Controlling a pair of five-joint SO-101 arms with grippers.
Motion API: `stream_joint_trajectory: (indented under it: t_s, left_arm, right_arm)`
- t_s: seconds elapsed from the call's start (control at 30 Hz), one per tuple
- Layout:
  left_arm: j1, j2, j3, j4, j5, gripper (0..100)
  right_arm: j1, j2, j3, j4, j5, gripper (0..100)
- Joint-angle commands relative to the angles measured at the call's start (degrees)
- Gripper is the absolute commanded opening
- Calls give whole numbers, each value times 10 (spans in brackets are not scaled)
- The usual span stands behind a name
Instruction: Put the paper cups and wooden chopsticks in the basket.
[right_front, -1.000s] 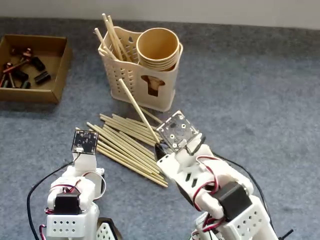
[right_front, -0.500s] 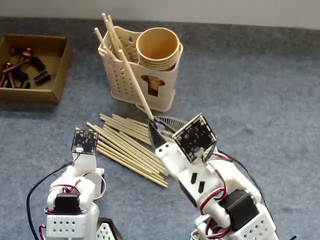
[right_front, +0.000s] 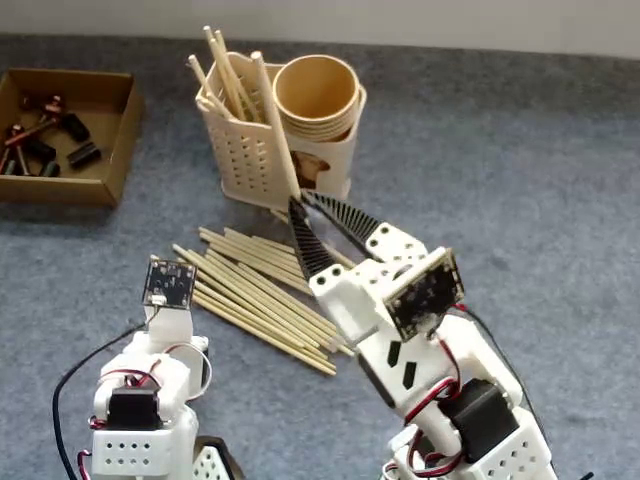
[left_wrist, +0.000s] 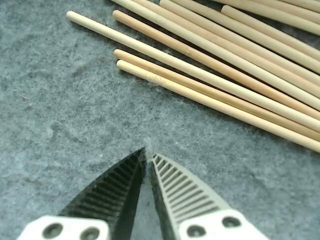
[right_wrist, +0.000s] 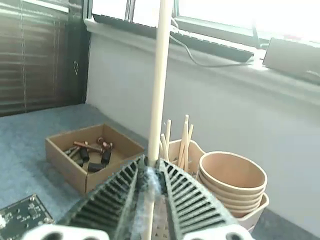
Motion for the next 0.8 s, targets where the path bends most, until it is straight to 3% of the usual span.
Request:
stream_joint_trajectory:
  t_s: [0.0,0.4,0.77]
  left_arm:
    - [3,-2,11,4,-2,6]
    - [3,-2,11,4,-2,6]
    - [3,-2,11,4,-2,6]
  right_arm:
    - [5,0,-7,-65,0,9]
    - [6,120,-45,-115,0,8]
    - [6,302,-192,-116,0,6]
